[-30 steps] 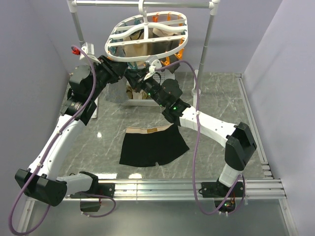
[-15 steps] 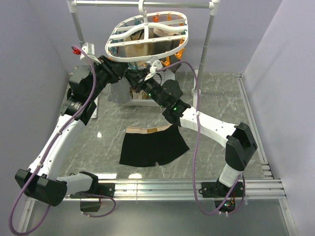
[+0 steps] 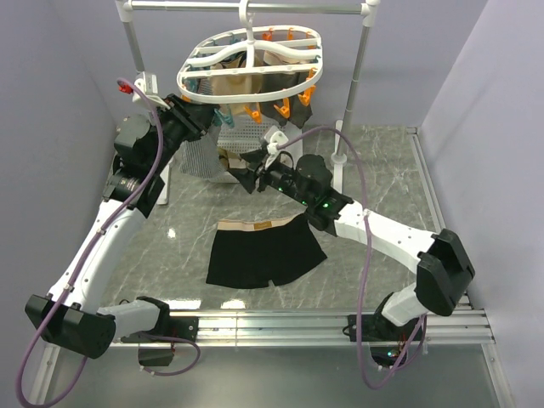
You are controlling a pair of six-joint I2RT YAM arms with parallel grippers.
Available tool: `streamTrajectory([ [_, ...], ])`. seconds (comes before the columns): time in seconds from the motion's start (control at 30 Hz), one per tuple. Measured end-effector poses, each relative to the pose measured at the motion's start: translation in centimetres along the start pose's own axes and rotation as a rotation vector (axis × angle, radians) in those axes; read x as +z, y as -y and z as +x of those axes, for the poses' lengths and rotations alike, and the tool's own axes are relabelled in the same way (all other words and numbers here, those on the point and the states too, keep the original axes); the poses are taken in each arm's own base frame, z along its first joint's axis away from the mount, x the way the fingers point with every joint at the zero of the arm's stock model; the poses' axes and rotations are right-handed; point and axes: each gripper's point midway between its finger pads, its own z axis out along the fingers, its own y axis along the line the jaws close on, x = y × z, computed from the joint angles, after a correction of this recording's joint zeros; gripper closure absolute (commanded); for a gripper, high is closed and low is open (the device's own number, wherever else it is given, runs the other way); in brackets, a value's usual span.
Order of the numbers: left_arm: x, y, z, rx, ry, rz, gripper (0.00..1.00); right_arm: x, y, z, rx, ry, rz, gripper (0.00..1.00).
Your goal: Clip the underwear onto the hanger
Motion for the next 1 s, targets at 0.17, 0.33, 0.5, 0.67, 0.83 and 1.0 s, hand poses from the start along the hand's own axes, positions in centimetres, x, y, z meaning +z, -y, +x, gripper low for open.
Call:
streamTrajectory([
  [0.17,0.0,0.0,0.0,0.001,0.000,0.000,1.00,-1.6,-1.4,3.2,-0.030,-0.153,-0.116,0.39],
  [0.33,0.0,0.0,0.0,0.004,0.000,-0.001,1.00,-3.4,-2.4,10.2,-0.006,-0.416,-0.187,0.36],
  [0.5,0.0,0.0,0.0,0.005,0.001,-0.001,1.00,-4.4,-2.7,17.3,0.057,-0.661,-0.195,0.33],
  [0.67,0.0,0.0,0.0,0.005,0.001,-0.001,1.00,-3.7,-1.9,22.4,0.087,-0.823,-0.160,0.31],
  [0.83,0.0,-0.1,0.0,0.012,0.002,-0.003,1.00,-2.5,-1.0,25.4,0.090,-0.909,-0.122,0.27],
  [1.0,0.0,-0.2,0.0,0.021,0.002,-0.004,1.00,-2.1,-1.2,27.9,0.076,-0.988,-0.120,0.26],
])
